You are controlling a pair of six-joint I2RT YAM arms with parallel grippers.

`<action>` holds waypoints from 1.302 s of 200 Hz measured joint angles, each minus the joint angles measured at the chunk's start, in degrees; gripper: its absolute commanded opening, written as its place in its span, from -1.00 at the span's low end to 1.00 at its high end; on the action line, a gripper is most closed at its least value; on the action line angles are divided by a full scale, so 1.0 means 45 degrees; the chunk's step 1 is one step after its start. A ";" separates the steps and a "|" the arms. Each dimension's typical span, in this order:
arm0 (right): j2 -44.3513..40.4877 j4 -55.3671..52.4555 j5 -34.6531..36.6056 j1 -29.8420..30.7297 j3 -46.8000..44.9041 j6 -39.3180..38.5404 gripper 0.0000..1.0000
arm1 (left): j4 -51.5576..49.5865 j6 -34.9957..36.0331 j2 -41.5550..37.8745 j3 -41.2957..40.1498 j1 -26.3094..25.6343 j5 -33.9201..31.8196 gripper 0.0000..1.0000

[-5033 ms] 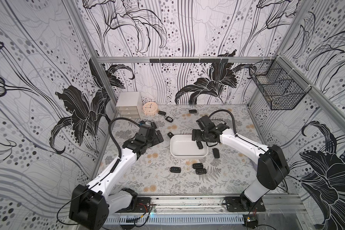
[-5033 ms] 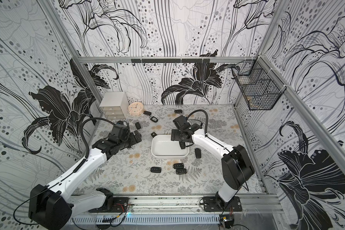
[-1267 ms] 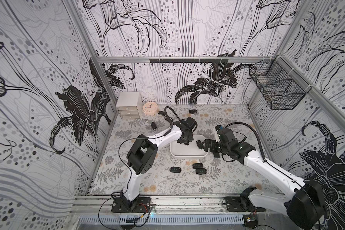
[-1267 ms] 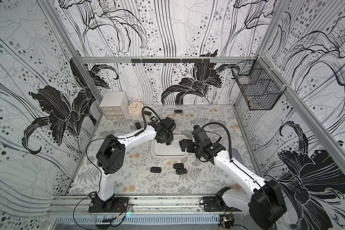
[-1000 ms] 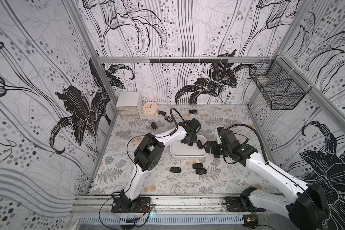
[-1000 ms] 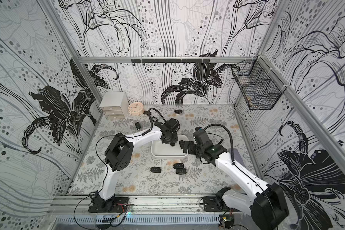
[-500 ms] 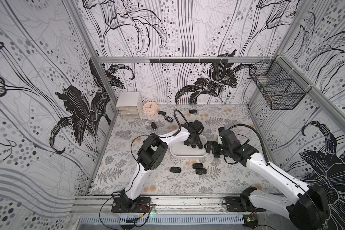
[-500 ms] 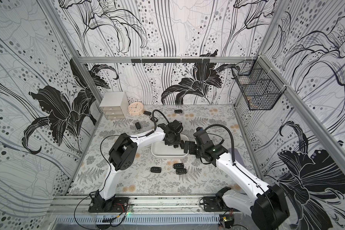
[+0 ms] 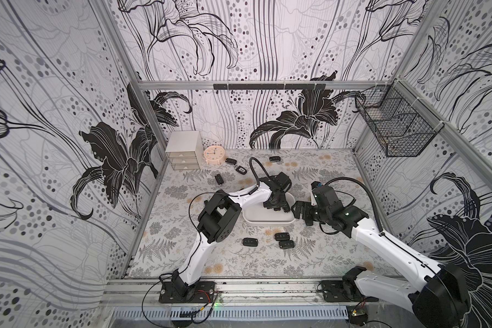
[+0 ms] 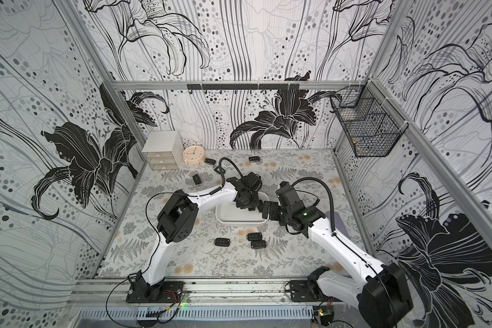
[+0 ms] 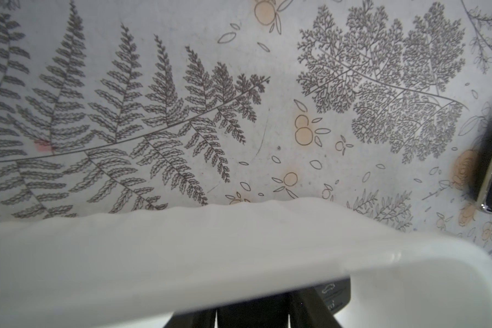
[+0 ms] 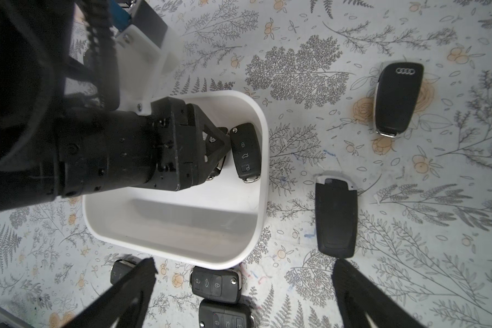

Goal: Place the car key into the storage box
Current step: Place the car key in the storage box.

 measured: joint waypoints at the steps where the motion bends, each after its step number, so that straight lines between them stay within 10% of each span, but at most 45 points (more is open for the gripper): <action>1: -0.0005 0.0000 0.0000 0.0000 -0.0005 0.0000 1.00 | 0.0005 0.0000 0.0000 0.0000 0.0000 0.0000 -0.17; 165: -0.0126 -0.0010 0.0175 -0.0015 -0.0141 0.0141 1.00 | 0.0389 -0.0044 -0.0865 -0.0374 -0.0010 -0.0092 0.09; 230: 0.0665 -0.0277 0.0476 -0.0685 0.0228 0.0389 0.93 | 0.0418 0.0044 -0.3745 -0.1501 -0.0010 -0.0554 0.99; 260: 0.1146 -0.0389 0.0534 -0.1384 0.0345 0.0612 0.79 | 0.0418 0.0301 -0.4809 -0.2229 0.0029 -0.0631 0.99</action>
